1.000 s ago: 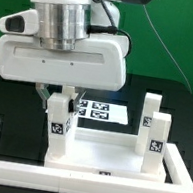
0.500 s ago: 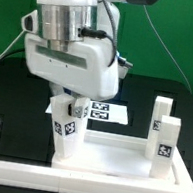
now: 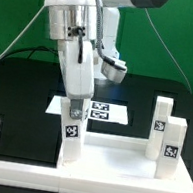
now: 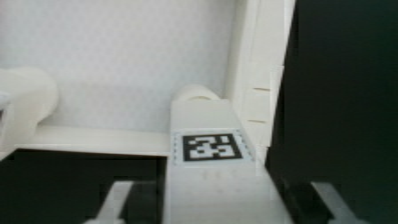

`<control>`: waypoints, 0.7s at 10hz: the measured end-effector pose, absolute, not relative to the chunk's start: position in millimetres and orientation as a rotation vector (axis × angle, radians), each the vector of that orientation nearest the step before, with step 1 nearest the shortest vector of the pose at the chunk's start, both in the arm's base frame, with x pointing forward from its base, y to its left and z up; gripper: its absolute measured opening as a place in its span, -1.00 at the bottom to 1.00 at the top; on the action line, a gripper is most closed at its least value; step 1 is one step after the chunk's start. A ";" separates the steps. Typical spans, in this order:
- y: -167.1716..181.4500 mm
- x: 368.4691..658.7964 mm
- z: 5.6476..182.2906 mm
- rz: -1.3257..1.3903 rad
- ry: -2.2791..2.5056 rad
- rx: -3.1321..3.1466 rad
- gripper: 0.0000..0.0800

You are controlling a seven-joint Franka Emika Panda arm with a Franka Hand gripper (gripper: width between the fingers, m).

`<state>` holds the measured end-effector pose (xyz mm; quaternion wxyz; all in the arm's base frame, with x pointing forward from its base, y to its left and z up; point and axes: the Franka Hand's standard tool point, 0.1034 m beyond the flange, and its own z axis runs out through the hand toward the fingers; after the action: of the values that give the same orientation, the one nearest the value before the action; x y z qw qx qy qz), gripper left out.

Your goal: Assemble desk

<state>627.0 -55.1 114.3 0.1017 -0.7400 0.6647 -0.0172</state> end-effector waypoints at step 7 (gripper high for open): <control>-64.6 617.8 116.8 -0.066 1.039 -2.827 0.62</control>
Offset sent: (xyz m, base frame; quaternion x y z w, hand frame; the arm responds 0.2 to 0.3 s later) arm -0.0147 0.0033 0.0124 -0.0588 -0.0071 -0.4385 0.8968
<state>617.8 -64.6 116.8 0.0642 -0.9364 0.3442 -0.0219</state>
